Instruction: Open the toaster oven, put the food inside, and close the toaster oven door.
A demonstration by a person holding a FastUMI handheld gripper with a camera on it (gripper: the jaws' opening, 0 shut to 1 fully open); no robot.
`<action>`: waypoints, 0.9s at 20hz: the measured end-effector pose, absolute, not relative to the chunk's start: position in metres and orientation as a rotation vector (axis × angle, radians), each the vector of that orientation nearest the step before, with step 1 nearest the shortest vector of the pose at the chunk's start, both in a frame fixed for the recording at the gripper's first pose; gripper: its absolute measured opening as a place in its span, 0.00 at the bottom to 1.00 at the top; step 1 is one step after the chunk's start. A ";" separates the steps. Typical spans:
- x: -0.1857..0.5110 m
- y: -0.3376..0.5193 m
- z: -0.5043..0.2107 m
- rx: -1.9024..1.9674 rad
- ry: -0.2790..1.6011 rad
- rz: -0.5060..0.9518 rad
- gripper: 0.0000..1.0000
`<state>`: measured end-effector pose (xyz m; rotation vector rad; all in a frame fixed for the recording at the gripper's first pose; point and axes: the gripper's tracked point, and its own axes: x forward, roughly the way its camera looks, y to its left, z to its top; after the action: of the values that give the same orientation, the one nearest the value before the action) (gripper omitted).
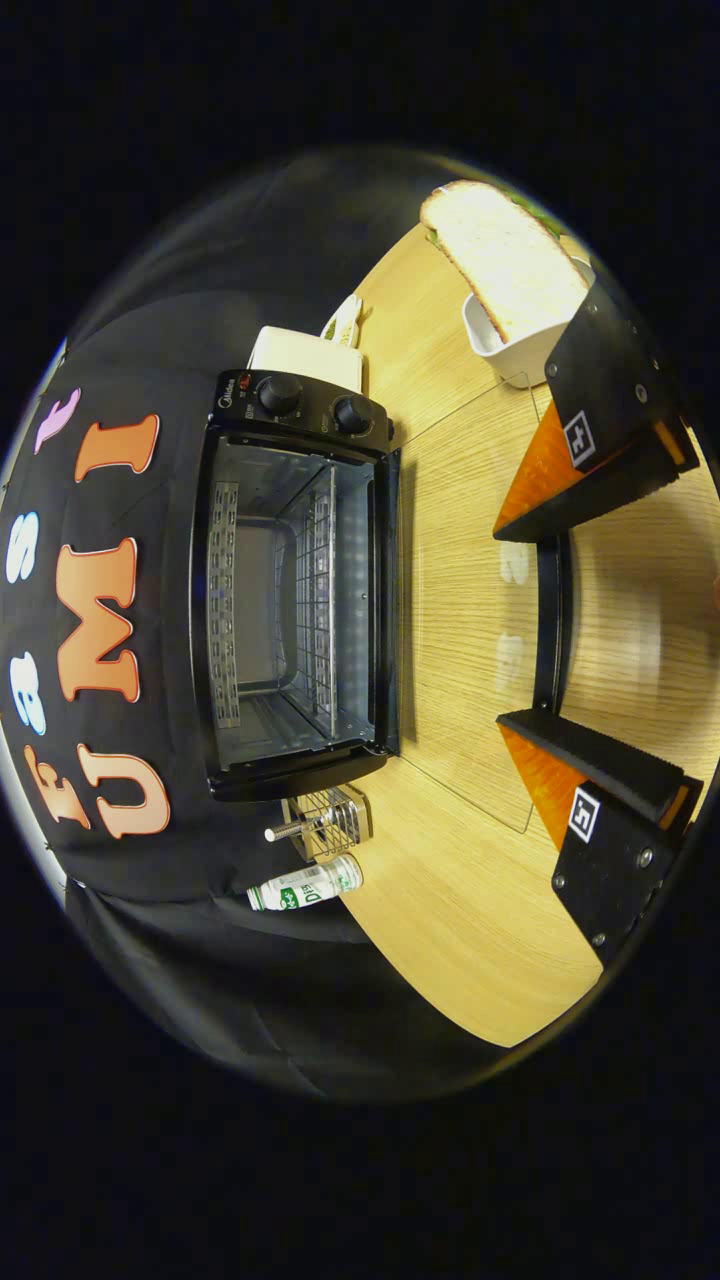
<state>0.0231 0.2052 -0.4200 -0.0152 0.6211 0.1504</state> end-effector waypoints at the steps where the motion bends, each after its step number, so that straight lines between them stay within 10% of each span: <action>1: 0.023 0.205 -0.423 -0.014 0.621 0.151 1.00; 18: 0.034 0.048 -0.299 0.043 0.648 0.121 0.99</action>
<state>0.0345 0.0476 -0.2991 0.0430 0.6479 0.1210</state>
